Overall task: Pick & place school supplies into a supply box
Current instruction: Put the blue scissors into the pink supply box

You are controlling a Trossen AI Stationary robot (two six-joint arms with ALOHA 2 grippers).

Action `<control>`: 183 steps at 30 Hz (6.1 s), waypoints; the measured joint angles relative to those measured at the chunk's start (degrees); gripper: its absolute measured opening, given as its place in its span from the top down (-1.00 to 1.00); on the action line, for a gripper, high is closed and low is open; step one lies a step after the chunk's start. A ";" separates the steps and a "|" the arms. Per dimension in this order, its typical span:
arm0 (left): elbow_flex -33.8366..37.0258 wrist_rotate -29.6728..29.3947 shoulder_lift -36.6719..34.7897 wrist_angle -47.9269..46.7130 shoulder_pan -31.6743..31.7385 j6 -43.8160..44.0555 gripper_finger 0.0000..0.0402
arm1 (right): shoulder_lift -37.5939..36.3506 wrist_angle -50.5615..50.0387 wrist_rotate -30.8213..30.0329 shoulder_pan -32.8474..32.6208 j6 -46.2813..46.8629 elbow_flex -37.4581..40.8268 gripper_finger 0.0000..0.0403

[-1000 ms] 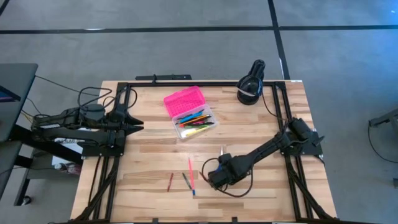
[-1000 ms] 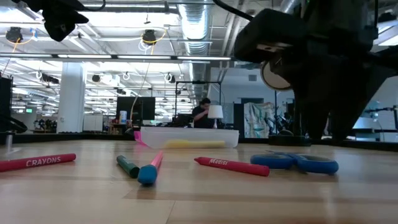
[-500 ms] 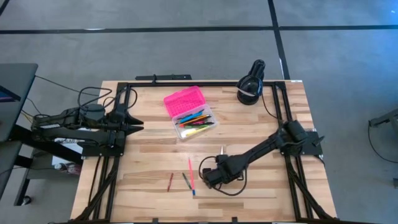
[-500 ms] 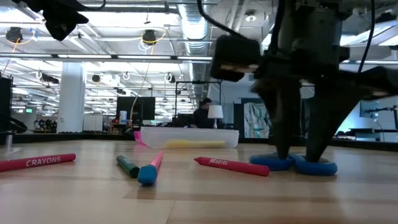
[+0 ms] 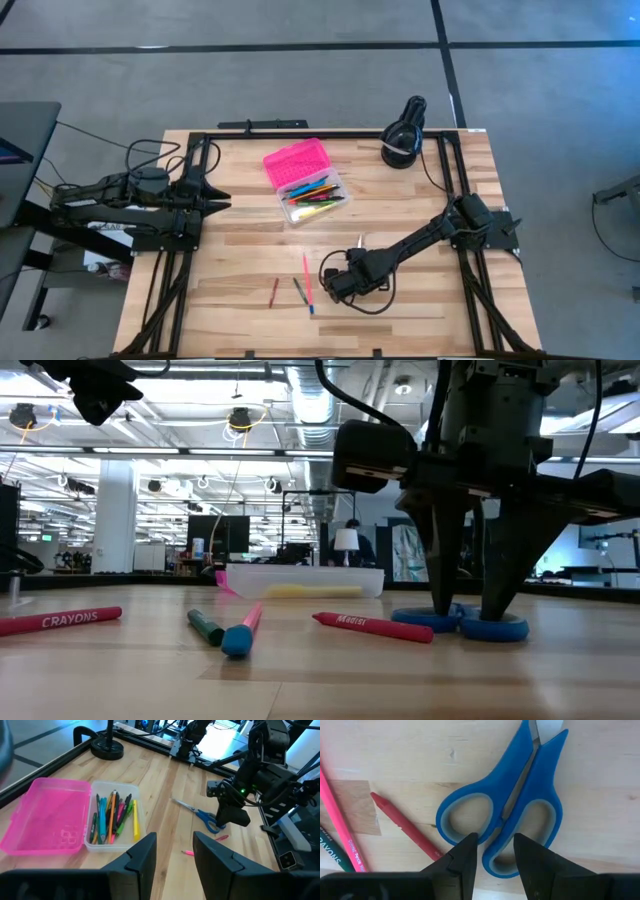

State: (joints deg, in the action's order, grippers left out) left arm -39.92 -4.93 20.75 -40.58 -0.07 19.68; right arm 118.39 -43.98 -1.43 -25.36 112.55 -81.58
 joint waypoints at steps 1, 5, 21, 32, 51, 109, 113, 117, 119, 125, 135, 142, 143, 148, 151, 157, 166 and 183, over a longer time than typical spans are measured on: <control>0.00 -0.02 0.00 0.00 0.02 0.00 0.40 | 0.00 -0.06 0.00 0.02 0.00 0.00 0.40; 0.00 -0.02 -0.02 0.00 0.02 0.00 0.40 | 0.00 -0.05 0.00 0.00 1.06 0.00 0.40; 0.00 -0.02 -0.02 0.00 0.01 0.56 0.40 | 0.16 0.59 -0.63 -1.56 4.55 0.11 0.04; -0.01 0.00 0.00 0.00 0.01 1.04 0.40 | 0.20 0.99 -0.90 -1.59 4.06 0.13 0.03; -0.02 -0.17 -0.02 0.02 0.02 1.03 0.40 | 0.11 2.09 3.04 -1.62 -0.04 0.13 0.43; -0.02 -1.96 0.00 -0.33 0.00 -0.98 0.40 | -0.17 -12.58 17.63 0.45 -12.95 -2.91 0.29; -0.02 -1.96 -0.02 -1.11 0.01 -1.02 0.40 | -0.22 -12.57 15.90 -1.00 -5.96 -2.91 0.33; -0.02 -1.96 -0.01 -1.14 0.00 -1.81 0.40 | -0.24 -12.54 12.45 -2.40 1.85 -2.92 0.36; -0.02 -1.96 0.00 -1.14 0.00 -1.94 0.40 | -0.24 -12.36 11.11 -3.06 5.00 -2.93 0.37; -0.02 -1.94 -0.01 -1.14 0.00 -1.95 0.40 | -0.31 -12.22 7.50 -5.23 13.74 -2.96 0.40; -0.02 -1.53 0.00 -1.14 0.00 -1.31 0.40 | -0.39 -10.61 7.35 -5.99 17.94 -1.36 0.41; -0.02 -1.51 -0.02 -1.14 0.00 -0.57 0.40 | -0.29 -9.63 6.21 -5.78 7.97 -1.33 0.41; -0.02 -1.51 -0.02 -1.14 0.00 -0.58 0.40 | -0.20 -9.66 6.21 -5.75 5.68 -1.33 0.41; -0.02 -1.88 -0.01 -1.11 0.01 -0.57 0.40 | -0.13 -10.92 5.51 -5.64 0.53 -1.40 0.41; -0.02 -1.90 0.00 -0.75 0.01 -0.56 0.40 | -0.11 -11.45 4.54 -5.36 -4.13 -1.38 0.41; -0.02 -1.97 0.00 0.19 0.02 0.40 0.40 | -0.04 -11.53 4.72 -4.52 -15.77 -1.33 0.41; -0.02 -1.99 -0.02 0.52 0.00 1.10 0.40 | 0.02 -10.61 5.47 -2.42 -30.00 -1.29 0.41; -0.02 -3.02 0.00 0.55 0.02 2.62 0.40 | -0.46 -10.94 7.91 1.17 -45.59 -1.16 0.41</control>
State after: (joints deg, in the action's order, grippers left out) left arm -39.94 -7.95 20.75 -40.03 -0.05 22.31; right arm 117.93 -54.92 6.48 -24.18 66.97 -82.74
